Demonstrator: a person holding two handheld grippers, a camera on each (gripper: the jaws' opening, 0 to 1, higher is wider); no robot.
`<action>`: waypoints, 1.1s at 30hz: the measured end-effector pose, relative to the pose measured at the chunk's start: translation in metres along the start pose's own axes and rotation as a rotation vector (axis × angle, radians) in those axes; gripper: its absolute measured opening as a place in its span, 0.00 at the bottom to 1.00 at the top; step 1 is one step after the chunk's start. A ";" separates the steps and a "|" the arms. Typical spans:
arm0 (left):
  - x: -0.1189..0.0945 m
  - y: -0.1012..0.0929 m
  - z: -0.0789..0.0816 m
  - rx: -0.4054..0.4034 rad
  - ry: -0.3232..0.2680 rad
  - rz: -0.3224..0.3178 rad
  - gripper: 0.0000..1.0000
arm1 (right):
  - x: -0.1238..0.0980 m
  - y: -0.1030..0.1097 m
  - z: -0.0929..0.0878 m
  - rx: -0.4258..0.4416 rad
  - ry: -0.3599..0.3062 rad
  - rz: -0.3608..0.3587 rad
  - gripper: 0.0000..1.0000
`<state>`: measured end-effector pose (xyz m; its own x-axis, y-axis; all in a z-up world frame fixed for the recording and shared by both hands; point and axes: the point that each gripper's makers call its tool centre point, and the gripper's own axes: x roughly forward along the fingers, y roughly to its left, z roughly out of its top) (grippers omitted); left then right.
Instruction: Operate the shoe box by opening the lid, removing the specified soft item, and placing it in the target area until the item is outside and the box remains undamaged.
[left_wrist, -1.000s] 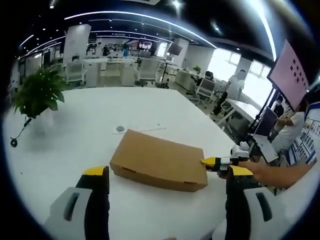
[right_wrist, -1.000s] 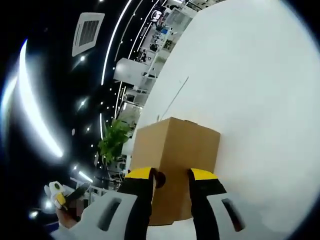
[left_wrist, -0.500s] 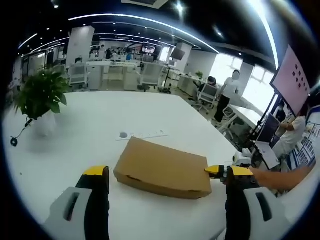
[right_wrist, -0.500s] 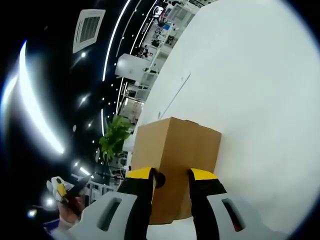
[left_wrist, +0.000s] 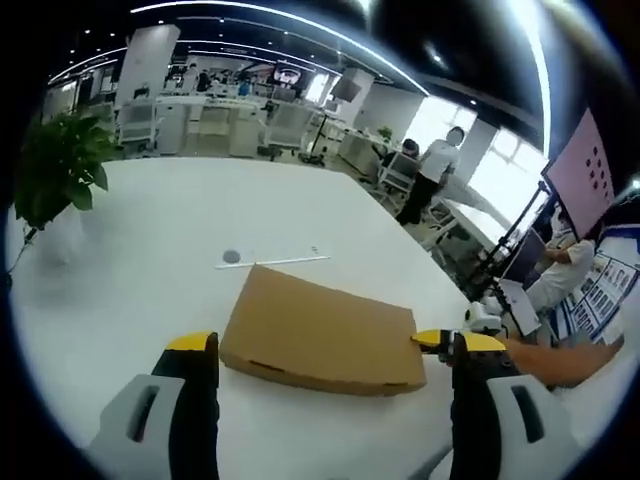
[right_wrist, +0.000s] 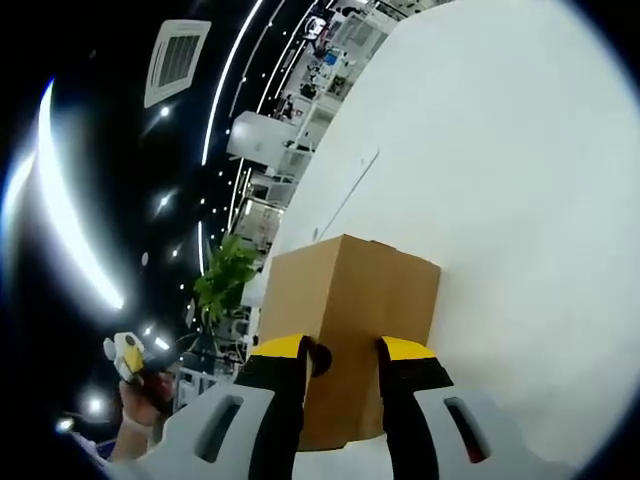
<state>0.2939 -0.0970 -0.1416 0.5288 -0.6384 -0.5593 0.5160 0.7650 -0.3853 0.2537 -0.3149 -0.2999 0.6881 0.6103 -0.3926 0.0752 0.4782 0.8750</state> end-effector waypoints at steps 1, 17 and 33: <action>0.003 0.003 0.000 0.001 0.009 -0.006 0.99 | 0.000 0.000 0.000 0.002 0.000 0.000 0.27; 0.025 0.038 0.000 -0.035 0.047 -0.040 0.96 | 0.000 0.001 0.000 0.006 0.001 -0.009 0.27; 0.055 0.085 -0.004 -0.075 0.104 -0.045 0.97 | 0.000 0.001 0.001 0.010 -0.017 -0.019 0.27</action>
<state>0.3641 -0.0670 -0.2075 0.4317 -0.6631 -0.6115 0.4836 0.7424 -0.4636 0.2540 -0.3150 -0.2987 0.6985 0.5905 -0.4042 0.0954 0.4830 0.8704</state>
